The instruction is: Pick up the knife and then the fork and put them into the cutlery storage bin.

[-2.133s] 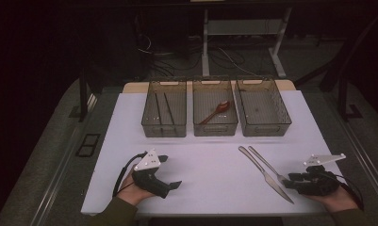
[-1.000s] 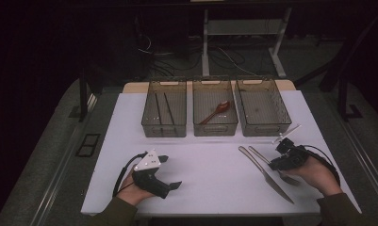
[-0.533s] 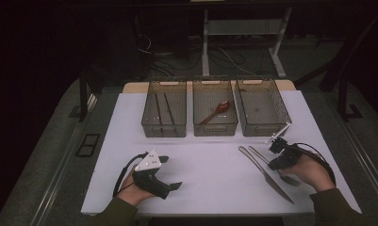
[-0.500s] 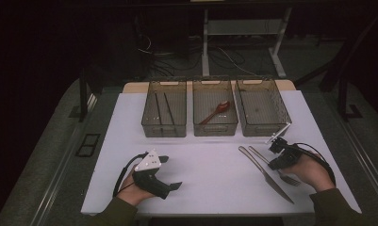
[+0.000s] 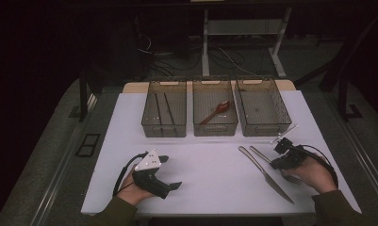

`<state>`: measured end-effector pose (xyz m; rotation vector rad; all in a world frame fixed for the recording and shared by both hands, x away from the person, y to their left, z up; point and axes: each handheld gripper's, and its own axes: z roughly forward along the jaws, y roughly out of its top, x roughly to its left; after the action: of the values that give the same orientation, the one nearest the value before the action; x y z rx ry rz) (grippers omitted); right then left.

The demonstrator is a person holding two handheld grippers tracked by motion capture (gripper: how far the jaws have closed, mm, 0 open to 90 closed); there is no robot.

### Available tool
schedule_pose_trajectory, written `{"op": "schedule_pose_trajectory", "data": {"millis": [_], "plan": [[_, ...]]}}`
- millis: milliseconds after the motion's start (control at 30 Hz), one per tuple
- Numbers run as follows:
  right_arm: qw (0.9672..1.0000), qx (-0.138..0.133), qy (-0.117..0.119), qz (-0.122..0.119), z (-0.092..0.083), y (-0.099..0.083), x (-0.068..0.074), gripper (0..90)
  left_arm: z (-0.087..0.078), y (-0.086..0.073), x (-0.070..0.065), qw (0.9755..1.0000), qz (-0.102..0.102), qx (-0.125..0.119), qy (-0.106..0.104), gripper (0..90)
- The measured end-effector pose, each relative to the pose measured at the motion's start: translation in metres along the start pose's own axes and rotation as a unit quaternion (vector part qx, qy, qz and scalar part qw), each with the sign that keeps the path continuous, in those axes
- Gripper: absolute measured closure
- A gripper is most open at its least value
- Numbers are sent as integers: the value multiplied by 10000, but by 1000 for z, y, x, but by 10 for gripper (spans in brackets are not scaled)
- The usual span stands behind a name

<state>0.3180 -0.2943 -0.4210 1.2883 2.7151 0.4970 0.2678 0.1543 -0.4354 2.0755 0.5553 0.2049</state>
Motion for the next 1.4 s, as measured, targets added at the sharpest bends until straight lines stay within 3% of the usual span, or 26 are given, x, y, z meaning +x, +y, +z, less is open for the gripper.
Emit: {"op": "schedule_pose_trajectory", "data": {"millis": [167, 533, 1067, 1400], "plan": [[9990, -361, 198, 199, -10, -8, -9, 840, 0, 0, 0, 10000, 5, 12, -2, 0], [9946, -922, 203, 431, -27, -21, -20, 840, 0, 0, 0, 10000, 5, 10, 0, 0], [9879, -1402, 174, 638, -46, -27, -28, 840, 0, 0, 1, 10000, 9, -31, -23, 0], [9810, -1772, 173, 768, -61, -26, -33, 840, 0, -1, 2, 10000, 2, -19, -11, 0]]}}
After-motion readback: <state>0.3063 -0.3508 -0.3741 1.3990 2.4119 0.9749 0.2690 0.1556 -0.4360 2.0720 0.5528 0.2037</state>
